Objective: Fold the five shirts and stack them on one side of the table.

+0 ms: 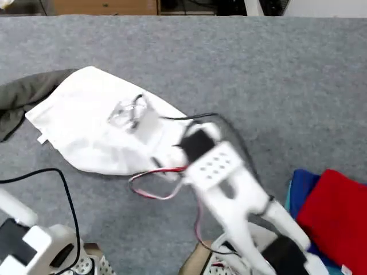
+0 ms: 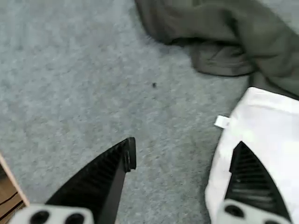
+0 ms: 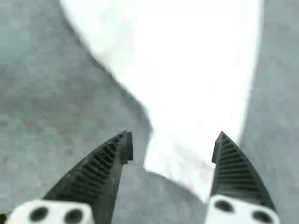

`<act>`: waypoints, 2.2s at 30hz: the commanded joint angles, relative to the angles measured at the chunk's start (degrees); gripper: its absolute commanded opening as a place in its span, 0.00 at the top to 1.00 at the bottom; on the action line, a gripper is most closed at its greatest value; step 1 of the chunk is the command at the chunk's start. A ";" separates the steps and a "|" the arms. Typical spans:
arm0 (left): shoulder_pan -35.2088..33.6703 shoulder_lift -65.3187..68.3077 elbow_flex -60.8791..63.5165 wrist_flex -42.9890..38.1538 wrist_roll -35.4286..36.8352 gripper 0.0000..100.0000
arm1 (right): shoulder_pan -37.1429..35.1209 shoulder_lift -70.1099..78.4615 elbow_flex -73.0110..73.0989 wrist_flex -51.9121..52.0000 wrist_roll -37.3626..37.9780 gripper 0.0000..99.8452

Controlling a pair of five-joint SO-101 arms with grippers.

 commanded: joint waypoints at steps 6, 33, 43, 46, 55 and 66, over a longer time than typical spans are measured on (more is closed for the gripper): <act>-5.19 -6.37 5.98 0.26 -1.49 0.68 | -7.96 19.47 0.13 -16.53 -3.60 0.72; 6.59 -6.73 20.13 -11.96 -0.97 0.68 | 25.27 68.35 -64.40 -11.60 -8.35 1.00; 28.92 -6.20 34.37 -28.48 9.49 0.68 | 33.89 96.31 -101.58 -17.23 -8.70 0.94; 37.54 -6.02 39.38 -38.51 15.65 0.68 | 34.59 103.43 -112.66 -17.23 -9.49 0.81; 52.22 3.65 49.32 -66.37 30.77 0.68 | 39.16 105.54 -121.63 -18.81 -11.96 0.65; 48.44 24.04 28.31 -52.57 32.35 0.75 | 37.67 89.63 -121.54 8.09 -16.88 0.65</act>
